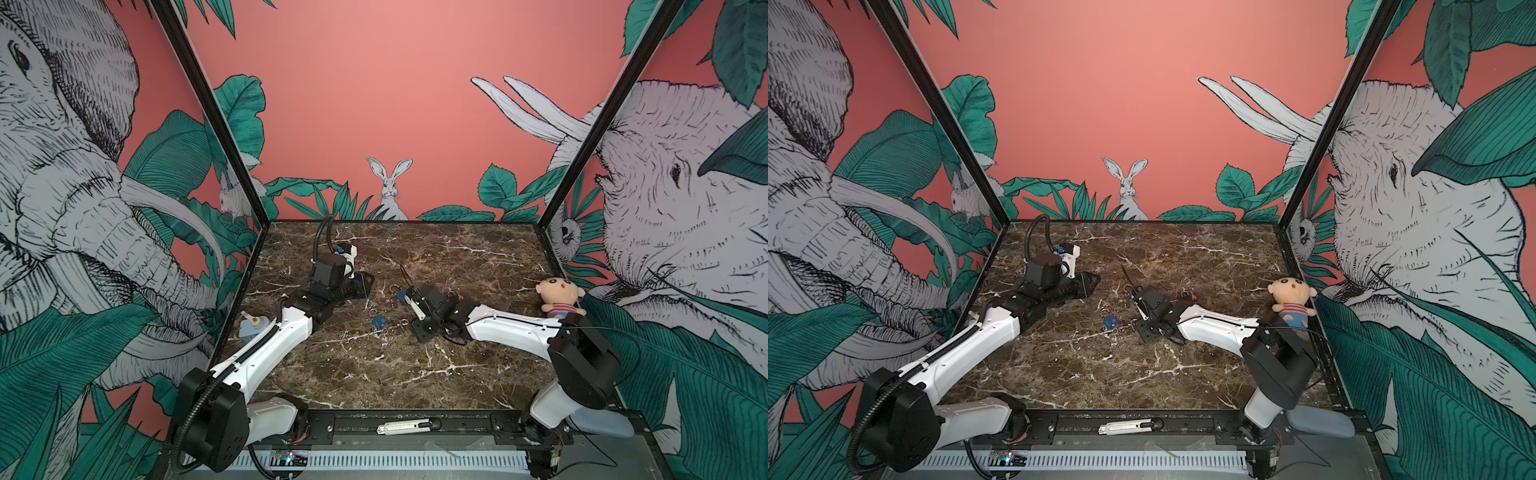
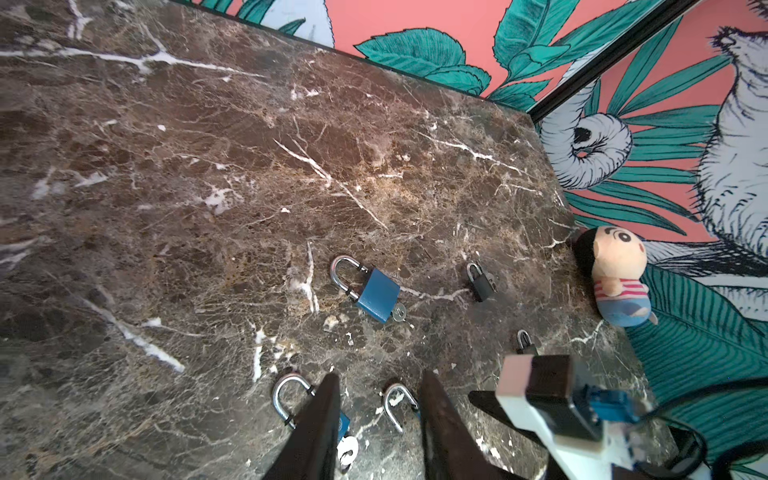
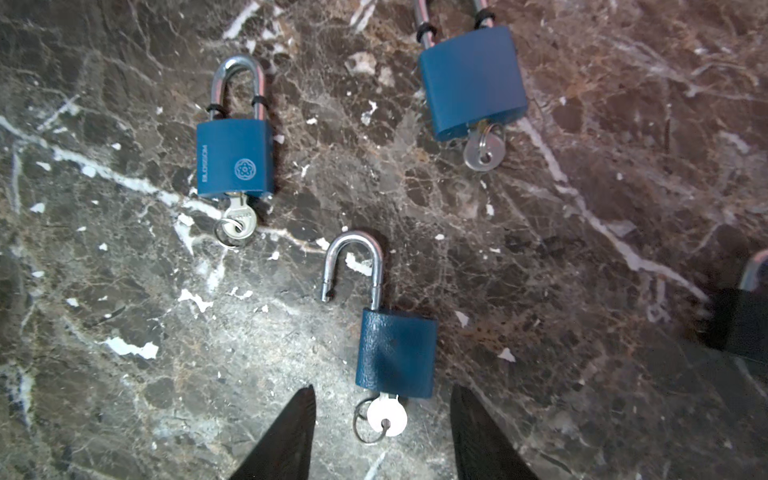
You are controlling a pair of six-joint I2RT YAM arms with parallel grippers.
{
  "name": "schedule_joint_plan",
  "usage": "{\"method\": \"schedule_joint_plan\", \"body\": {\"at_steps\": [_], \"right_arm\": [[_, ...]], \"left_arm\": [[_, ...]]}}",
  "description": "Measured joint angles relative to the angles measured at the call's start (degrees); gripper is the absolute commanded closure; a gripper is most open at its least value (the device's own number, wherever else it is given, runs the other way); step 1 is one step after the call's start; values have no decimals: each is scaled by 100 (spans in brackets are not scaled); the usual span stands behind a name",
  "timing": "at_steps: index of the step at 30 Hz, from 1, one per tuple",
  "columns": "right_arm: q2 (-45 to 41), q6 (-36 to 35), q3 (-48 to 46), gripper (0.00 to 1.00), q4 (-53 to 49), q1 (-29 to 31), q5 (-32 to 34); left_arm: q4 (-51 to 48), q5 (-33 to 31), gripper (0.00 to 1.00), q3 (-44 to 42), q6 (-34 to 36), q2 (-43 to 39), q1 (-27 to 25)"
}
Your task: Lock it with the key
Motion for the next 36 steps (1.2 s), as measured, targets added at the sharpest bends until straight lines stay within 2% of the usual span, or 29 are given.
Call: {"method": "schedule_joint_plan", "body": {"at_steps": [10,29,33,36], "right_arm": [[498,48,205,53,-90,9,229],[935,129,485,57,-216,146,446],[962,142,511,62,-236,155,472],[990,151,555,71,-258,157,494]], "left_arm": [[-94,-57,63,-267,2,-380,232],[-59,83,63,-466,-55,-398,363],[-52,122,63,-483,-83,-398,363],[-42,136,63,-485,-96,-398,369]]}}
